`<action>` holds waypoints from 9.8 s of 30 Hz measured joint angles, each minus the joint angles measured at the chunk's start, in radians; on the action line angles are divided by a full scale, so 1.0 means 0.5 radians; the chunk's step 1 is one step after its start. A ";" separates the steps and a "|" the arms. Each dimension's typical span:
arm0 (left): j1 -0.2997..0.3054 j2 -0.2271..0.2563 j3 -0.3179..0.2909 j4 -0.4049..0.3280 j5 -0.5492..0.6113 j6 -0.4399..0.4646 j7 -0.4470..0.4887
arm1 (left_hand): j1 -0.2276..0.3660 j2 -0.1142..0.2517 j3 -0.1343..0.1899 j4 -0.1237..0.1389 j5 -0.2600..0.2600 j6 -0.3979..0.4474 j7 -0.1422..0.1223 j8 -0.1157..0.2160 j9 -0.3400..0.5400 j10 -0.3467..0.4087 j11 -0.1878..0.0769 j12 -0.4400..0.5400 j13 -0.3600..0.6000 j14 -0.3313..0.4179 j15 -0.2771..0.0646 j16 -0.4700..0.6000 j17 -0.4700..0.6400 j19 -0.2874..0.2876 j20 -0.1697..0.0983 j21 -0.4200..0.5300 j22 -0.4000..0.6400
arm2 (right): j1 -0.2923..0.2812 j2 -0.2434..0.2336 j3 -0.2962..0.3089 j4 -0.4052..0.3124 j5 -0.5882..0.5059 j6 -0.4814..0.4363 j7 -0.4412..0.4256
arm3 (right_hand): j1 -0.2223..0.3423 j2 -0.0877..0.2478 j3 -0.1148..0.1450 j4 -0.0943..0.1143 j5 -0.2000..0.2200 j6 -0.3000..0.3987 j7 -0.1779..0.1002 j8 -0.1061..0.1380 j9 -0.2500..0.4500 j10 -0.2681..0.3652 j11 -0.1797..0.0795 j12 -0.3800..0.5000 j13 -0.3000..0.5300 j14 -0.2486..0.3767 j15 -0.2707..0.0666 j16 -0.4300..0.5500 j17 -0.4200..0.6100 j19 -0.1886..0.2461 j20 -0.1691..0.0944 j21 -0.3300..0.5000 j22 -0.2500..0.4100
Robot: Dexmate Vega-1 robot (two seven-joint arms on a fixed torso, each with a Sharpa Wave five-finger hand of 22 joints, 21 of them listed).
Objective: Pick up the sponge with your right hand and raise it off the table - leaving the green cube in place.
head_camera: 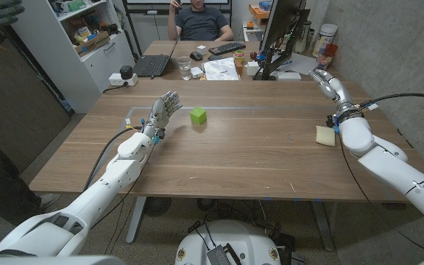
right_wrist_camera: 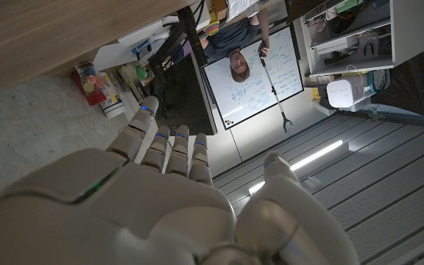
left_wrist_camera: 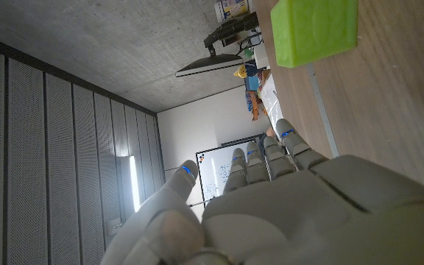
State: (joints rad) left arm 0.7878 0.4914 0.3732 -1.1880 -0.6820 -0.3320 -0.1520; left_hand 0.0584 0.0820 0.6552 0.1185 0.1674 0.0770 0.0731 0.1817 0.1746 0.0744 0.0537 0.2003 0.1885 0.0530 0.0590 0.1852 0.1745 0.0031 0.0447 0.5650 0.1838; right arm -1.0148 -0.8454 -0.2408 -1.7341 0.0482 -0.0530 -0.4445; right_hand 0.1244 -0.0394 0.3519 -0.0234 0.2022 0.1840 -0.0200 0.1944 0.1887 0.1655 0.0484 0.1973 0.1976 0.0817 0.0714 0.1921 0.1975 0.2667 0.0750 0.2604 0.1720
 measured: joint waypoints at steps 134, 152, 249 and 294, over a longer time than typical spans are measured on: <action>-0.033 -0.023 0.015 0.090 0.002 -0.035 -0.066 | -0.008 0.008 -0.018 0.005 0.000 0.007 -0.007 0.000 0.000 0.011 -0.011 0.000 0.000 0.000 0.000 0.000 0.000 0.000 0.000 -0.043 0.000 | 0.222 -0.471 -0.815 -0.318 -0.885 -1.642 0.659 | 0.316 -0.042 -0.025 -0.229 0.010 -0.043 -0.250 -0.002 0.009 -0.254 -0.153 -0.027 0.000 0.001 0.015 0.015 -0.022 0.394 0.286 -0.084 -0.009; -0.030 -0.024 0.013 0.089 0.005 -0.047 -0.060 | -0.008 0.008 -0.018 0.005 0.000 0.007 -0.007 0.000 0.000 0.011 -0.011 0.000 0.000 0.000 0.000 0.000 0.000 0.008 0.008 -0.050 0.000 | 0.356 -0.512 -0.945 -0.318 -0.921 -1.681 0.960 | 0.353 -0.021 -0.023 -0.230 0.010 -0.097 -0.354 -0.014 0.009 -0.286 -0.172 -0.027 0.000 0.058 0.007 0.024 -0.022 0.480 0.278 -0.092 -0.009; -0.067 -0.043 0.018 0.161 0.023 -0.112 -0.099 | -0.045 0.002 -0.057 0.044 0.014 0.000 -0.014 -0.001 0.000 0.011 -0.011 0.000 0.000 -0.009 -0.009 0.000 0.000 0.014 0.000 -0.073 0.000 | -0.121 -0.419 -0.306 -0.470 -1.268 -1.015 -0.197 | 2.492 0.308 0.085 -0.284 -0.044 1.519 0.112 0.324 0.204 1.238 -0.035 0.761 0.336 1.974 -0.444 0.952 1.149 1.754 -0.582 0.989 0.542; -0.026 -0.009 -0.014 0.119 -0.007 -0.121 -0.108 | -0.045 0.002 -0.065 0.052 0.014 0.000 -0.014 -0.001 0.000 0.011 -0.011 0.000 0.000 -0.009 -0.009 0.000 0.000 0.014 0.000 -0.087 0.000 | -0.398 -0.200 0.128 -0.603 -1.370 -0.719 -0.683 | 2.535 0.313 0.046 -0.262 -0.048 1.522 0.107 0.321 0.222 1.233 -0.030 0.763 0.336 1.989 -0.452 0.852 1.177 1.729 -0.558 1.094 0.551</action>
State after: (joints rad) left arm 0.7746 0.4868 0.3661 -1.1287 -0.6853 -0.3923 -0.2061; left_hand 0.0360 0.0832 0.6226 0.1445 0.1742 0.0770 0.0659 0.1814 0.1745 0.0798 0.0482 0.2003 0.1884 0.0484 0.0545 0.1852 0.1743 0.0101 0.0447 0.5214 0.1836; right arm -1.2138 -0.9454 -0.1769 -2.0359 -0.6367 -0.4125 -0.7857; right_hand 1.3917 0.1172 0.3751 -0.1545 0.1783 0.9450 0.0337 0.3551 0.2998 0.7822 0.0332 0.5788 0.3658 1.0762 -0.1544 0.6182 0.7860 1.1312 -0.2038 0.8073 0.4476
